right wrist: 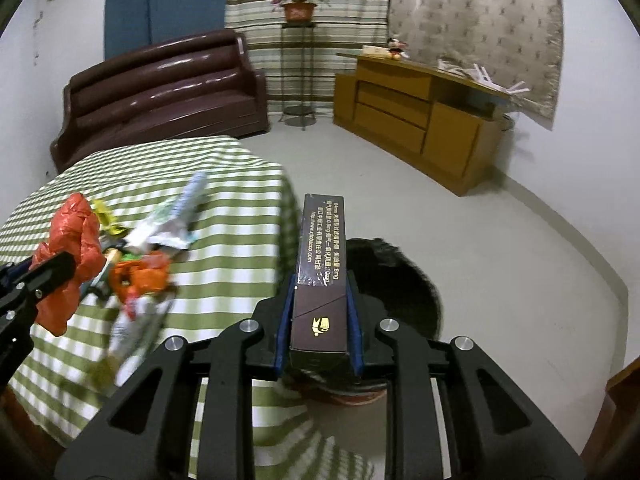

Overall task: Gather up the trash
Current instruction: 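Lift the red bag with the left gripper while the right gripper grasps the dark brown box, then carry both items over the black bin and open both grippers to drop them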

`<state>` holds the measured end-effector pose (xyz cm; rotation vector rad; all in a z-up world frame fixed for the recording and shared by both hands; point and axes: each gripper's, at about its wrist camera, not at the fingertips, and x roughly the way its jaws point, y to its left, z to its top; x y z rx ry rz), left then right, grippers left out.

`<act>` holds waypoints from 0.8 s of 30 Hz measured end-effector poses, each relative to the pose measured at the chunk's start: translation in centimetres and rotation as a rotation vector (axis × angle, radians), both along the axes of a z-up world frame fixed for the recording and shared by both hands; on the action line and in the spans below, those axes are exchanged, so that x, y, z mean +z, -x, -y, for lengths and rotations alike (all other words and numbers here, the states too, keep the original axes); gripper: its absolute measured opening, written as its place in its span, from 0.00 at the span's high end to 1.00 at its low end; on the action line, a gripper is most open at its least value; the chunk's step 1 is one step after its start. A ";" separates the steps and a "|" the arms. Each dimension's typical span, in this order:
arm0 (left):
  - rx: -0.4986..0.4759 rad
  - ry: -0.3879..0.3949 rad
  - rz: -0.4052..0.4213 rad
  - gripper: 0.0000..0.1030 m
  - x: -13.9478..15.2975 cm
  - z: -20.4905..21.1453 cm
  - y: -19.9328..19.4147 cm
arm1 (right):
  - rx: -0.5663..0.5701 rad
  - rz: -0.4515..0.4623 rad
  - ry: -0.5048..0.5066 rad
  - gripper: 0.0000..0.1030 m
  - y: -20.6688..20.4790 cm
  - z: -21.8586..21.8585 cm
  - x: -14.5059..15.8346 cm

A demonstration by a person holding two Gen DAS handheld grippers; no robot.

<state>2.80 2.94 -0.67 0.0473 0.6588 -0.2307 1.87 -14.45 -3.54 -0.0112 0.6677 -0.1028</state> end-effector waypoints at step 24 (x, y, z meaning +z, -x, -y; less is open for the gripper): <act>-0.120 -0.083 -0.111 0.76 -3.5 13.3 -8.0 | -0.064 -0.045 -0.101 0.78 -4.4 8.9 -4.6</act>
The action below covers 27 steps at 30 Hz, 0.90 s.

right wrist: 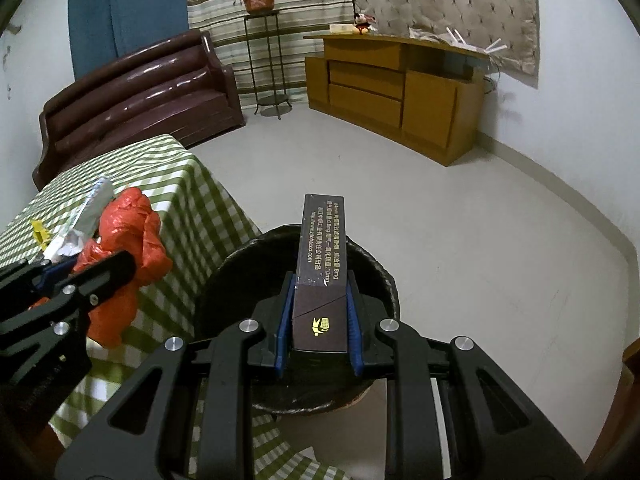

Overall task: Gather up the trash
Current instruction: 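Carry both items over the black bin and open both grippers to drop them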

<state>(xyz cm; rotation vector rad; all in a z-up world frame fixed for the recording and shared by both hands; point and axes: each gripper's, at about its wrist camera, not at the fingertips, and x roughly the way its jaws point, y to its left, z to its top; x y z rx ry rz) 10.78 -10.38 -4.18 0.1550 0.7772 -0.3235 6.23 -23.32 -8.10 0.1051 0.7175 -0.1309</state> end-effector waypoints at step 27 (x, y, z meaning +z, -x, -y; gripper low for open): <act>0.040 -0.015 -0.016 0.55 0.1 0.6 0.1 | -0.030 0.003 -0.054 0.66 -0.3 1.2 0.0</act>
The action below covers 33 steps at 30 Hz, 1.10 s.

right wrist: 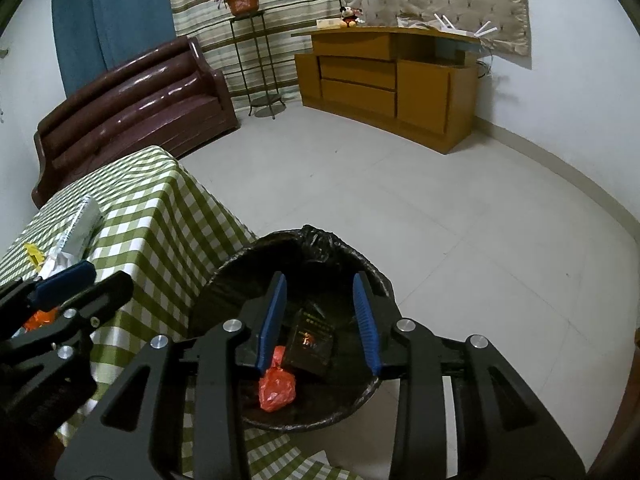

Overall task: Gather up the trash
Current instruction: 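Carry both items over the black bin and open both grippers to drop them, then grasp the white-and-yellow tube with the left gripper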

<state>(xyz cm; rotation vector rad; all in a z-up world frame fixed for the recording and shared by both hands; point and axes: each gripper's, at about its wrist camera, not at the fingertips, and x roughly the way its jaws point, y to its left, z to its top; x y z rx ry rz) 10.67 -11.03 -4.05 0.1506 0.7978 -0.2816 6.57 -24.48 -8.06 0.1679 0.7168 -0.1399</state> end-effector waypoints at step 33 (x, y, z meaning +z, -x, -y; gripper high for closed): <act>0.120 0.012 -0.021 0.49 0.0 -14.3 7.9 | 0.118 0.006 0.076 0.59 5.4 -9.7 3.1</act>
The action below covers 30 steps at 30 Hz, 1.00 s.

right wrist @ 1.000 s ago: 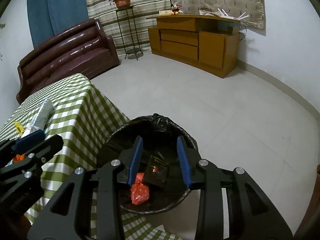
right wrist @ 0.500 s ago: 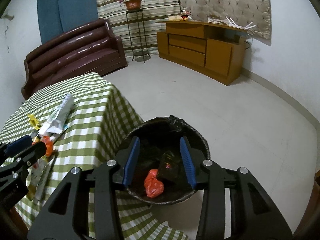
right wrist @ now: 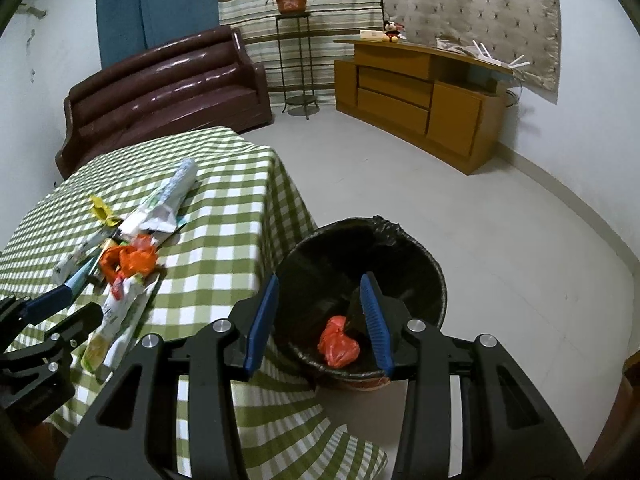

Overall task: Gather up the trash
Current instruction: 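Grasp the white-and-yellow tube with the left gripper, then lift the tube with the left gripper while the right gripper grasps the white toothpaste tube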

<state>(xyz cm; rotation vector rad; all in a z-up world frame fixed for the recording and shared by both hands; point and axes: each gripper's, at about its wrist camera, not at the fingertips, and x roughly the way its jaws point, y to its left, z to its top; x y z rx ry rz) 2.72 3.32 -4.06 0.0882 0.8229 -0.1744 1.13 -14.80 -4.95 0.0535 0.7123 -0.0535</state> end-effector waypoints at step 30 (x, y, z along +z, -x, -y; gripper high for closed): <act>-0.124 0.070 0.020 0.82 0.2 0.4 1.5 | 0.028 -0.015 0.010 0.59 0.5 -2.2 -0.6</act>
